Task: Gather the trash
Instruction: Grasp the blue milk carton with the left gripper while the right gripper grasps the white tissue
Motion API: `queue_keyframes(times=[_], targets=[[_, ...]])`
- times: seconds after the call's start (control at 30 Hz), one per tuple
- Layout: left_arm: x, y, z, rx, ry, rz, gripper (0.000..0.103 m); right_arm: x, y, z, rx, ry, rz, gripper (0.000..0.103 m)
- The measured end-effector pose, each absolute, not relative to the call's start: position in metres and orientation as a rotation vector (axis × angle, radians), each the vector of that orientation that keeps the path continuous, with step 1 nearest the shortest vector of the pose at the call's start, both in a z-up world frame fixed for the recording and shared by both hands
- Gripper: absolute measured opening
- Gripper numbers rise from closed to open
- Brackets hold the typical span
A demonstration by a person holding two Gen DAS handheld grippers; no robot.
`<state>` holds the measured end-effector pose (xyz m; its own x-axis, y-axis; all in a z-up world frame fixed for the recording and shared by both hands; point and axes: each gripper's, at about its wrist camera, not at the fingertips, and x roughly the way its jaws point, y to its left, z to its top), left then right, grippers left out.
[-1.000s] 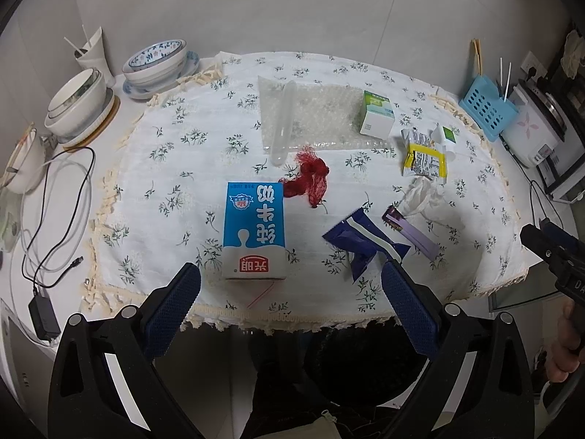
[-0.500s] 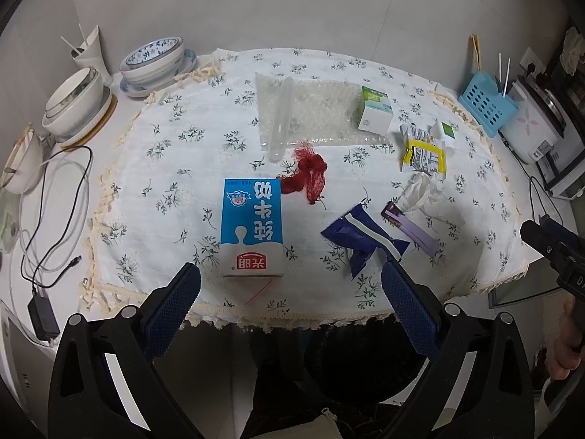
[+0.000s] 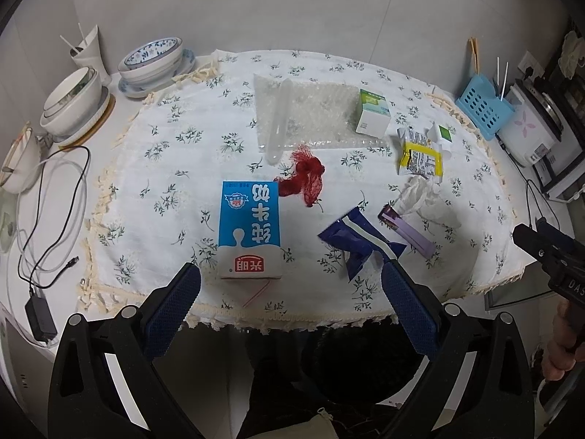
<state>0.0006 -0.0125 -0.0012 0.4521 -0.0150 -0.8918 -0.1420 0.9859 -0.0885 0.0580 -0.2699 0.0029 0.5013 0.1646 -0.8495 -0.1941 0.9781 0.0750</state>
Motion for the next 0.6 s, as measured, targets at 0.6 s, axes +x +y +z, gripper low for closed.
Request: queue_keyframes(times=[0.6], targets=[[0.055,0.03,-0.076,-0.179,1.235,0.108,0.095,0.119,-0.246,-0.058,-0.035,1.16,0.17,0.093]])
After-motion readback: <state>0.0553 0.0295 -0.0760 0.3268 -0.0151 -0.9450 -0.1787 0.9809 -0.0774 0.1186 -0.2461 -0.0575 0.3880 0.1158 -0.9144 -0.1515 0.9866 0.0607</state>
